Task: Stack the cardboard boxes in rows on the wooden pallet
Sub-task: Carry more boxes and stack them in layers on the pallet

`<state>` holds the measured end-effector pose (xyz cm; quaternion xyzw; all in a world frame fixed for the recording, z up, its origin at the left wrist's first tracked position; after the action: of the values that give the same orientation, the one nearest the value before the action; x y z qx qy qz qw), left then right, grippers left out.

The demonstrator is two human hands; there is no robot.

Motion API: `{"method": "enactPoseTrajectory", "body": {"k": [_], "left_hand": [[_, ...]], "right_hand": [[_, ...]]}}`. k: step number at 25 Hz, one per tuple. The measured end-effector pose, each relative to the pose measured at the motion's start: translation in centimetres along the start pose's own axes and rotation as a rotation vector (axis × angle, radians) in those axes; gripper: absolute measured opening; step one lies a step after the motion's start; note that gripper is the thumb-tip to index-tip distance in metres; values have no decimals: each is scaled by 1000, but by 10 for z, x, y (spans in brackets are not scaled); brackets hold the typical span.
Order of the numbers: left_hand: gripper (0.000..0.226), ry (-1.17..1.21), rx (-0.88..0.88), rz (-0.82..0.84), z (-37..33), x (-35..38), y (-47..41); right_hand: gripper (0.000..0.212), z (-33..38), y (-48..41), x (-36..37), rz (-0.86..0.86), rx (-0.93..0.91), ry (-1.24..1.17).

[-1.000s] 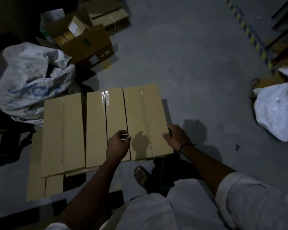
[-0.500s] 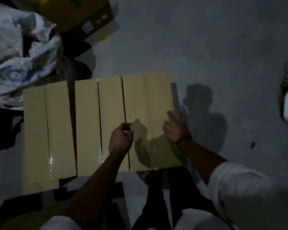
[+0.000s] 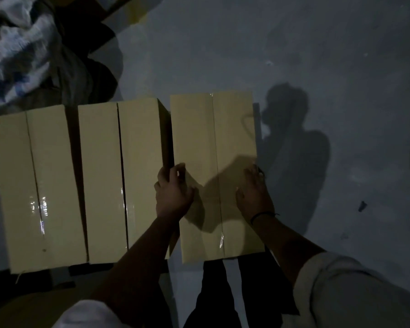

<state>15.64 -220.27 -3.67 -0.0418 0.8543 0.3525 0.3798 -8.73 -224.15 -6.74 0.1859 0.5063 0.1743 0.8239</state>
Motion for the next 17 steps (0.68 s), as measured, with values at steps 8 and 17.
{"method": "enactPoseTrajectory", "body": {"k": [8,17], "left_hand": [[90,45,-4,86,-32,26,-8],[86,-35,243,-45,-79,-61,64]], "right_hand": [[71,5,-9,-12,50,-39,50],[65,74,51,-128,-275,-74,223]]}}
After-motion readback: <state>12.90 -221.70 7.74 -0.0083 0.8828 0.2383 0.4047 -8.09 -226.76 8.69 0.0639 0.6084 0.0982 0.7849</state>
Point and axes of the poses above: each hand's wrist, its own y-axis away from the middle knuckle, its own x-axis out of the palm, z = x × y, the point moved 7 cm from there along -y, towards the middle knuckle
